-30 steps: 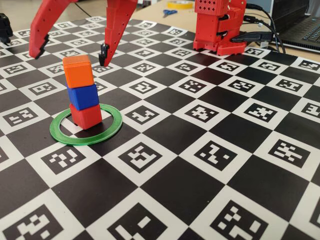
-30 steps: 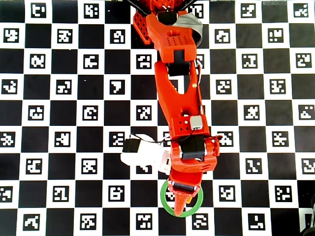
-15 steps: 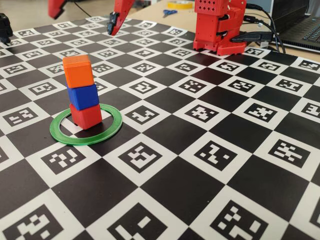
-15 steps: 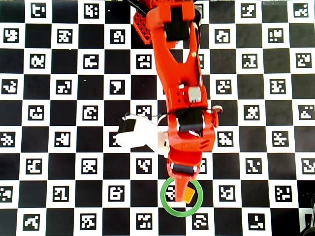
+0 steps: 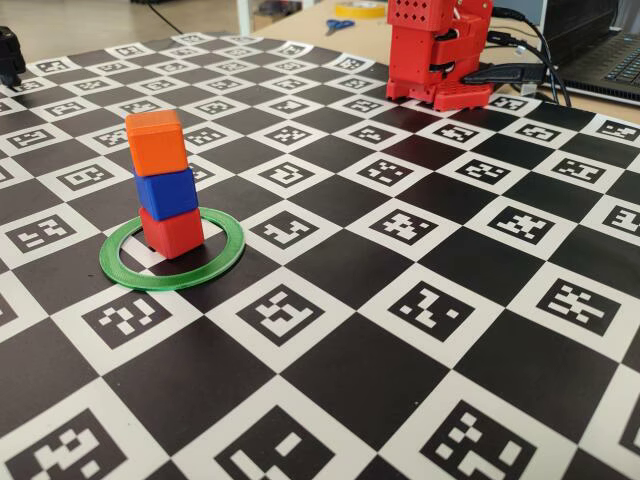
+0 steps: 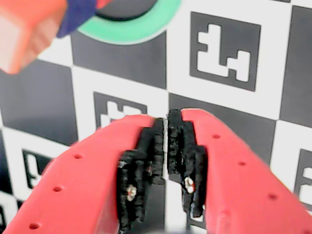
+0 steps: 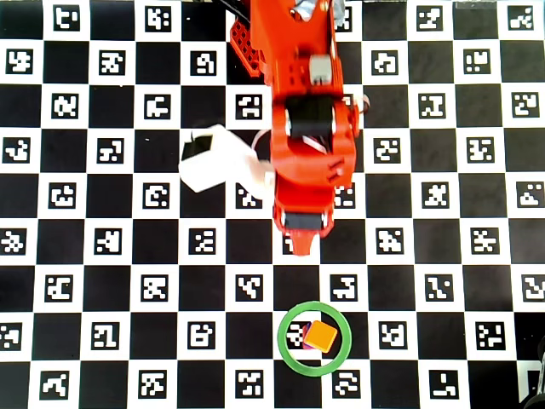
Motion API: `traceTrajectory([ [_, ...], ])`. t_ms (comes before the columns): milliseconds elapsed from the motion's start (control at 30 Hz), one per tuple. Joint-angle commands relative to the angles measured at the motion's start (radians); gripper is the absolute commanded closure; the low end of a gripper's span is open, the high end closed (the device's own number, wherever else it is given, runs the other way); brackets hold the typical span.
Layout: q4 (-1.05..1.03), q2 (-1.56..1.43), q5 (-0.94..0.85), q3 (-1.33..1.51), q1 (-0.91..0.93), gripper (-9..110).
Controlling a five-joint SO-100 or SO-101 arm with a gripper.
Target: Grab the red cube then put it in the green circle then put the blue cube on top and finally the orange cube on top
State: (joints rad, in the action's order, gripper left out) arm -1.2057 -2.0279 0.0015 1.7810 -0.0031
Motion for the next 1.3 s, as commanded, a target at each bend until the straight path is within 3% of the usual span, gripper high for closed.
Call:
traceTrajectory([
  [0,0.038,-0.236,-0.095,0.112,0.012,107],
  [300,0.091,-0.583,-0.494,0.495,0.009,107],
  [700,0.124,-1.008,-0.874,0.911,0.009,107],
  [1267,-0.057,-1.229,-1.407,1.322,-0.040,106],
])
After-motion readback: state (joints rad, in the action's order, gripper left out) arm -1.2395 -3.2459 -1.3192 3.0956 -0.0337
